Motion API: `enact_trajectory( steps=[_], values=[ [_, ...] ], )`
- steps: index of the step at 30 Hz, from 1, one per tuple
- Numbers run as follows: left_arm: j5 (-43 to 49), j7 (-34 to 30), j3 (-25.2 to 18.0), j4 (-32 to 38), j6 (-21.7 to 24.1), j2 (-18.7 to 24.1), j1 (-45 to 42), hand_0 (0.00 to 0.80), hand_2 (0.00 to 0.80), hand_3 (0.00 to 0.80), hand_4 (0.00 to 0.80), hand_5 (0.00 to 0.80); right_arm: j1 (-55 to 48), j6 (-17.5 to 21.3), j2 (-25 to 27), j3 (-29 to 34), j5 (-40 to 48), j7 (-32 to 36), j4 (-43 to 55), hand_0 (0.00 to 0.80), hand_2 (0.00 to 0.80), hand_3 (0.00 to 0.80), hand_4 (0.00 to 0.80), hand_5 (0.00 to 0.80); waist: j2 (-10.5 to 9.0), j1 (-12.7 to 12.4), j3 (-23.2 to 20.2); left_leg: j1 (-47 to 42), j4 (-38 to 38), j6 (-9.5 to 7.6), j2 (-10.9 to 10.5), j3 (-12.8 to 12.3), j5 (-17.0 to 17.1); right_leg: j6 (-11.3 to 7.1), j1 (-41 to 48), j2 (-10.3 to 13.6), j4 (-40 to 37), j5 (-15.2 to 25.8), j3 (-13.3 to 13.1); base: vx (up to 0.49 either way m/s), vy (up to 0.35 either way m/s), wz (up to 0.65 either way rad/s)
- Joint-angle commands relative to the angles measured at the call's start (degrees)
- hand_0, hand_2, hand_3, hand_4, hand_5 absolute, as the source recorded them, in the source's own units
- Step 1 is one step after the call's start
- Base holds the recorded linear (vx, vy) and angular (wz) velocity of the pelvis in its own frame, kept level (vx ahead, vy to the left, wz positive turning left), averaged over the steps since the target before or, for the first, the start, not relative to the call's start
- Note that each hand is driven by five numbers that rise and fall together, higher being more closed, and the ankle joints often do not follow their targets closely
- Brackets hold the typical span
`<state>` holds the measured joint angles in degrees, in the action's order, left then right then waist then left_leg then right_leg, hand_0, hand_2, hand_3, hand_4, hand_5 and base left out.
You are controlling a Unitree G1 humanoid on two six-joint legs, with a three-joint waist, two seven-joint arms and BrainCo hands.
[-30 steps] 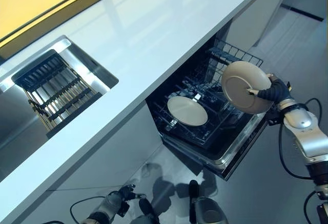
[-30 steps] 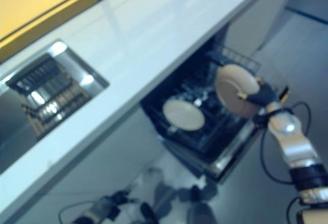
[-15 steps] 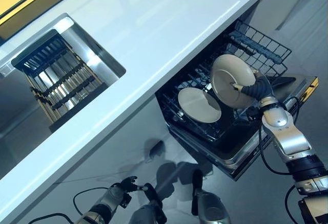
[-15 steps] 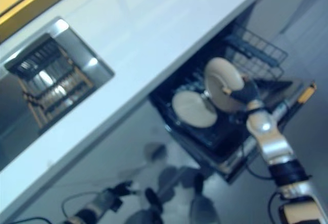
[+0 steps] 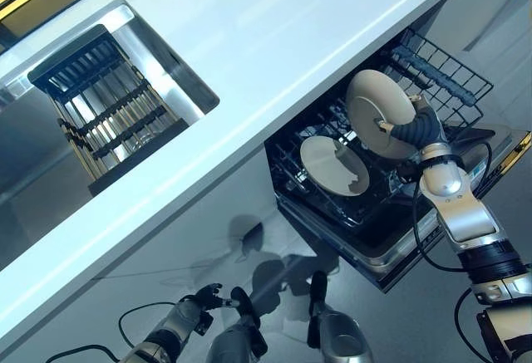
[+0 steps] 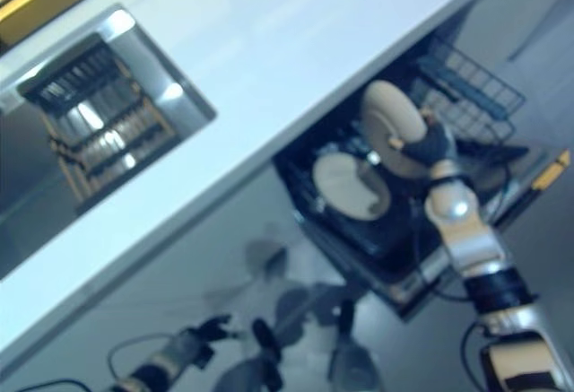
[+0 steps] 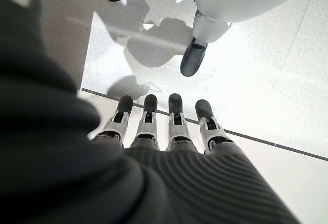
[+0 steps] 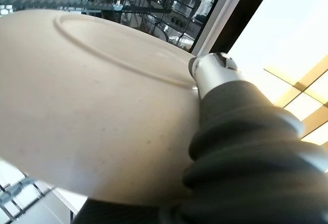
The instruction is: Take plates into dishwasher
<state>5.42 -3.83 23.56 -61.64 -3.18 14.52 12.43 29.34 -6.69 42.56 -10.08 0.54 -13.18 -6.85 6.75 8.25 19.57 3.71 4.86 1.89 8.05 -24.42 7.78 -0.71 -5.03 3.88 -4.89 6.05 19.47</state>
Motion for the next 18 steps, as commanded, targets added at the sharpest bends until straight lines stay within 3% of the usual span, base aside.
enact_trajectory(
  steps=[1, 12, 18],
  values=[
    [-0.03, 0.88, -0.02, -0.44, 0.42, 4.09, 0.06, 0.0, 0.0, 0.0, 0.0, 0.0, 6.19, 1.83, 2.45, 0.81, -3.85, -2.61, 4.77, 0.8, 0.8, 0.8, 0.8, 0.8, -5.29, -0.23, -0.4, 0.98, 0.14, 1.99, -2.32, 0.63, -6.27, -0.46, 0.97, -1.88, 1.31, -8.67, -2.27, 0.0, 0.0, 0.0],
    [1.1, 0.37, -0.88, 0.11, 0.44, 5.11, -1.06, 0.0, 0.0, 0.0, 0.0, 0.0, 5.39, 0.58, 8.21, 2.32, -8.63, -2.06, 6.37, 0.8, 0.8, 0.8, 0.8, 0.8, -5.92, -0.65, -0.52, 0.87, 0.14, 1.92, -2.27, 1.1, -6.53, -0.74, 1.82, -2.05, 1.39, -8.92, -2.16, 0.012, -0.003, 0.07],
    [1.16, 0.22, -0.76, 0.23, 0.13, 5.18, -0.93, 0.0, 0.0, 0.0, 0.0, 0.0, 4.47, 0.21, 7.64, 2.51, -8.3, -1.71, 5.26, 0.8, 0.8, 0.8, 0.8, 0.8, -5.97, -0.82, -0.44, 0.79, 0.14, 1.89, -2.29, 1.19, -6.65, -0.84, 2.13, -2.02, 1.28, -8.94, -2.04, 0.0, 0.0, 0.0]
  ],
)
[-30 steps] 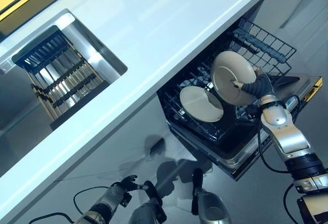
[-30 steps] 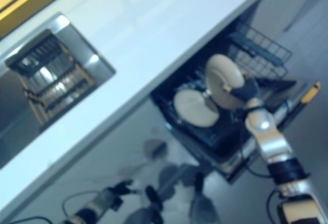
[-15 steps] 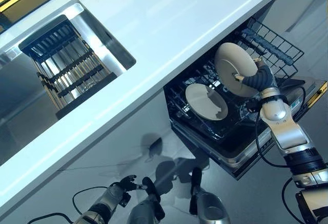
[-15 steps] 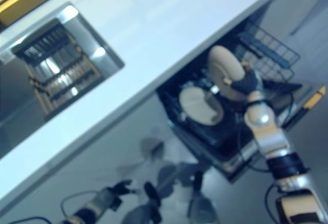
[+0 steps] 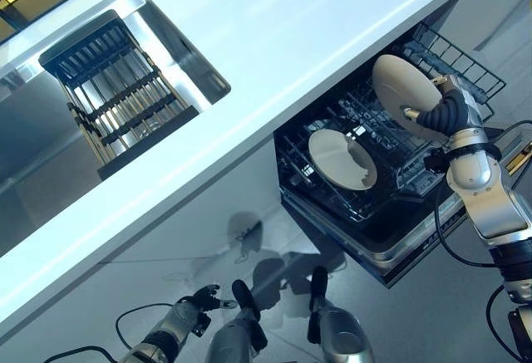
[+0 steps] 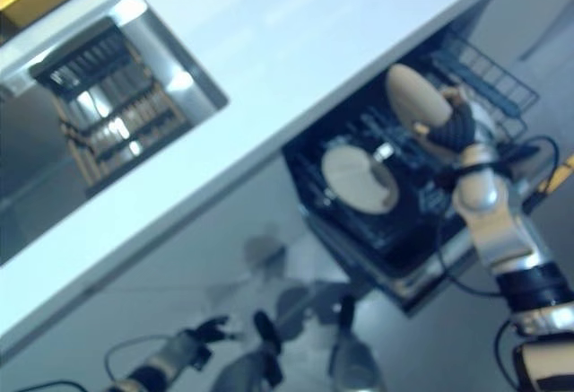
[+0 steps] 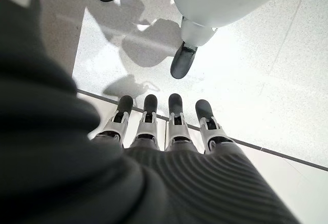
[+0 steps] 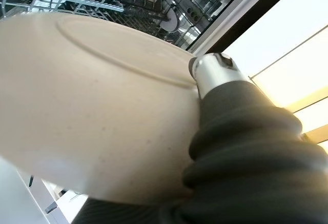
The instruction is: Take plates into dishwasher
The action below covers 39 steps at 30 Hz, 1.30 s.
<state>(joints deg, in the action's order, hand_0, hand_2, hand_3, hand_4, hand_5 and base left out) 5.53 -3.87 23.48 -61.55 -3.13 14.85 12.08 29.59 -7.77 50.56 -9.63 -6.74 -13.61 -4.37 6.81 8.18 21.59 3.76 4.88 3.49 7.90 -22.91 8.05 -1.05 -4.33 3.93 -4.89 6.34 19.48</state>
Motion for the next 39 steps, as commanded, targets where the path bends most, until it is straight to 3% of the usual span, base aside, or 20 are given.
enact_trajectory(
  steps=[1, 16, 39],
  values=[
    [1.11, 0.24, -0.68, 0.12, 0.11, 4.87, -0.5, 0.0, 0.0, 0.0, 0.0, 0.0, 4.3, 1.17, -0.62, 1.9, -1.1, -1.3, 2.5, 0.8, 0.8, 0.8, 0.8, 0.8, -6.01, -0.85, -2.36, 0.8, 0.12, 0.29, -2.17, -0.25, -6.88, -0.51, 1.44, -2.07, 1.21, -9.19, -1.99, 0.0, 0.0, 0.0],
    [1.06, -0.04, 0.29, 1.2, -0.87, 5.26, 0.89, 0.0, 0.0, 0.0, 0.0, 0.0, 9.73, -0.48, -5.07, -3.39, -3.76, -4.12, -5.36, 0.8, 0.8, 0.8, 0.8, 0.8, -4.93, -2.43, -0.21, 2.01, 0.12, -0.03, -2.57, 1.13, -6.65, -0.31, 0.1, -1.88, 1.78, -9.39, -1.43, 0.004, -0.001, 0.02],
    [-1.54, -0.4, 2.2, 3.24, -0.68, 5.28, 3.18, 0.0, 0.0, 0.0, 0.0, 0.0, 15.49, -4.1, -5.43, -6.75, -3.96, -5.36, -18.84, 0.8, 0.8, 0.8, 0.8, 0.8, -1.57, -4.11, 2.83, 4.87, 0.12, -0.68, -3.85, 3.64, -6.01, 0.48, -4.13, -0.63, 5.21, -10.78, -0.13, 0.012, 0.006, 0.03]
  ],
)
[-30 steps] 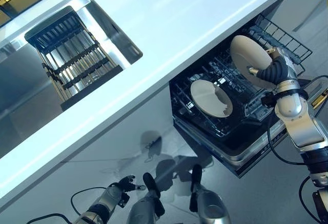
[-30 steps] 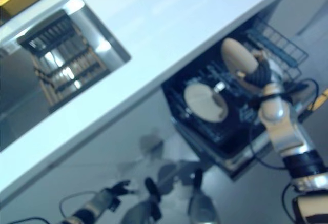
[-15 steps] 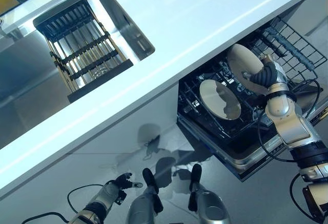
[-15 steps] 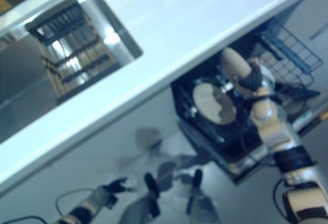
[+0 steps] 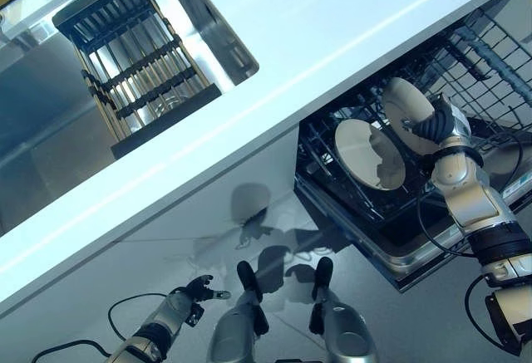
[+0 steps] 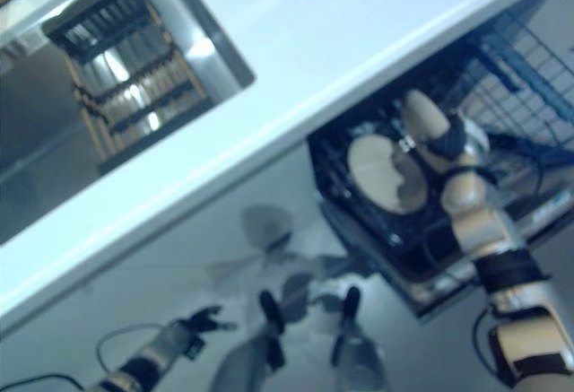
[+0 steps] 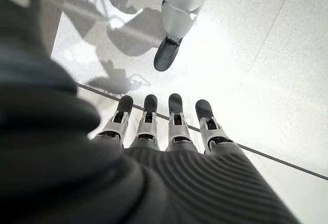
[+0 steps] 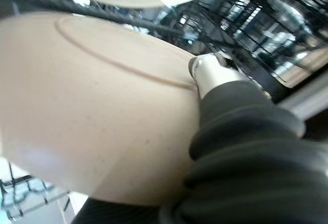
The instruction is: Take plates into dishwasher
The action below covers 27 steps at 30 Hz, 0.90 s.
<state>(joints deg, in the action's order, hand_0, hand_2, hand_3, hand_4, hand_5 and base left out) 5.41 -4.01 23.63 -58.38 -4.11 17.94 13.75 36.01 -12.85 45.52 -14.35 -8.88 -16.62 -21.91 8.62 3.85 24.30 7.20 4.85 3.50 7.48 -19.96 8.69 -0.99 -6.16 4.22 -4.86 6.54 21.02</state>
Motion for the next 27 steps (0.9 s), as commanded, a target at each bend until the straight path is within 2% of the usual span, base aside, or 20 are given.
enact_trajectory(
  steps=[1, 27],
  values=[
    [-1.53, -0.25, 2.08, 0.15, 0.25, 2.22, 1.55, 0.0, 0.0, 0.0, 0.0, 0.0, 9.14, 0.82, -0.34, -2.17, -1.91, -2.14, -1.75, 0.8, 0.8, 0.8, 0.8, 0.8, -3.27, 0.16, 0.26, 1.5, 0.15, -0.7, -3.5, 0.85, -6.66, 0.41, -2.43, -0.84, 5.45, -11.12, -1.63, 0.001, 0.019, 0.05],
    [-2.42, -0.96, 2.95, 1.13, 0.75, 2.38, 1.7, 0.0, 0.0, 0.0, 0.0, 0.0, 8.44, 1.23, -2.18, -3.51, -0.34, -3.21, -12.52, 0.8, 0.8, 0.8, 0.8, 0.8, -1.23, -1.05, 1.43, 1.93, 0.15, -1.61, -4.66, 2.85, -6.66, 0.0, -4.17, 0.57, 8.78, -11.96, -0.74, 0.011, 0.014, 0.04]
  ],
)
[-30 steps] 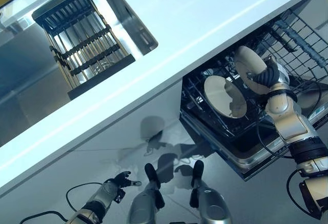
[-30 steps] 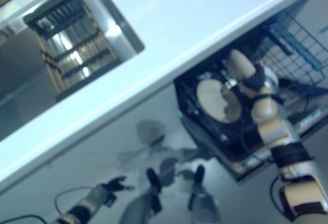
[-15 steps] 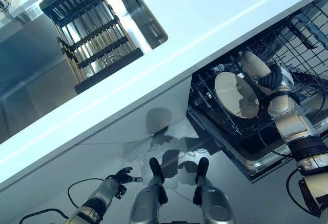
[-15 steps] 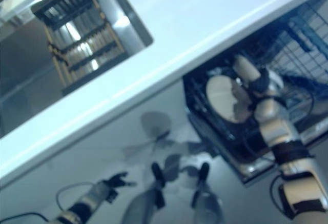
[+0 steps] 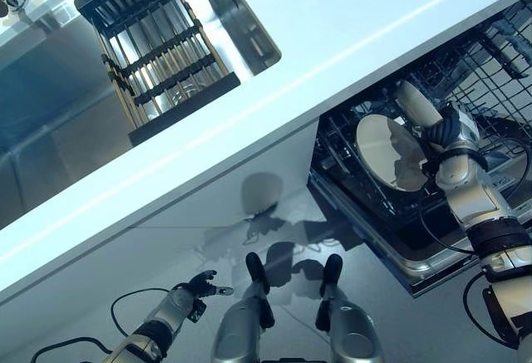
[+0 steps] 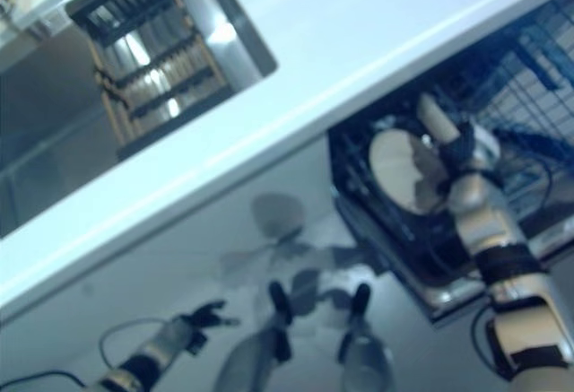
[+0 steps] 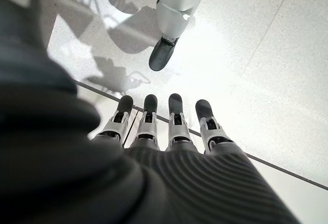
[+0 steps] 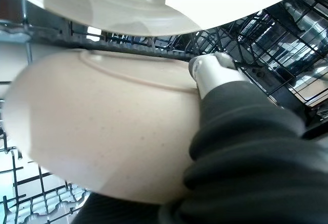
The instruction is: Take plates into dishwasher
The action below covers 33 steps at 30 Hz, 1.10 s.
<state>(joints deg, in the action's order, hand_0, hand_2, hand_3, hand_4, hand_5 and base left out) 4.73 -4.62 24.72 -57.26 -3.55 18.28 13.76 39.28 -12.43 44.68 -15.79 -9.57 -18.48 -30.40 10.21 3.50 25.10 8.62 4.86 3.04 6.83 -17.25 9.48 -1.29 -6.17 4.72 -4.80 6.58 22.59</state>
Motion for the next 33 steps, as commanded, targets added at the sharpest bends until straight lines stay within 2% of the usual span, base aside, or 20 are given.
enact_trajectory(
  steps=[1, 17, 25, 33],
  values=[
    [-1.7, -0.38, 1.86, 0.01, 0.35, 2.09, 1.58, 0.0, 0.0, 0.0, 0.0, 0.0, 5.11, 0.91, -1.55, -2.02, 0.6, -1.3, -4.25, 0.8, 0.8, 0.8, 0.8, 0.8, -2.8, -0.74, 0.74, 0.34, 0.14, -1.17, -4.08, 0.14, -7.46, 0.24, -4.04, 0.14, 8.77, -12.04, -2.33, 0.0, 0.0, 0.0],
    [-1.91, -0.47, 2.09, 0.18, -0.1, 1.71, 2.03, 0.0, 0.0, 0.0, 0.0, 0.0, 4.45, 1.46, -5.75, -3.32, 2.19, -0.86, -7.24, 0.8, 0.8, 0.8, 0.8, 0.8, -2.55, -1.25, 0.49, -0.17, 0.14, -1.42, -4.34, 0.29, -7.49, 0.02, -3.31, 0.4, 8.31, -11.49, -1.71, 0.0, 0.0, 0.0],
    [-2.07, -0.36, 1.79, -0.22, -0.1, 1.67, 1.78, 0.0, 0.0, 0.0, 0.0, 0.0, 3.83, 2.02, -7.02, -3.6, 2.54, -0.81, -8.14, 0.8, 0.8, 0.8, 0.8, 0.8, -3.19, -1.42, 0.25, -0.95, 0.14, -0.98, -4.3, 0.09, -7.65, -0.71, -2.26, 0.4, 7.11, -10.82, -1.71, 0.0, 0.0, 0.0],
    [-2.27, -0.16, 1.55, 0.22, -0.51, 1.9, 1.59, 0.0, 0.0, 0.0, 0.0, 0.0, 3.69, 2.36, -7.42, -3.74, 3.02, -0.9, -8.69, 0.8, 0.8, 0.8, 0.8, 0.8, -3.76, -1.99, 0.05, -1.15, 0.14, -0.87, -4.09, -0.34, -7.63, -0.96, -1.59, 0.38, 6.06, -10.12, -0.6, 0.0, 0.0, 0.0]
  ],
)
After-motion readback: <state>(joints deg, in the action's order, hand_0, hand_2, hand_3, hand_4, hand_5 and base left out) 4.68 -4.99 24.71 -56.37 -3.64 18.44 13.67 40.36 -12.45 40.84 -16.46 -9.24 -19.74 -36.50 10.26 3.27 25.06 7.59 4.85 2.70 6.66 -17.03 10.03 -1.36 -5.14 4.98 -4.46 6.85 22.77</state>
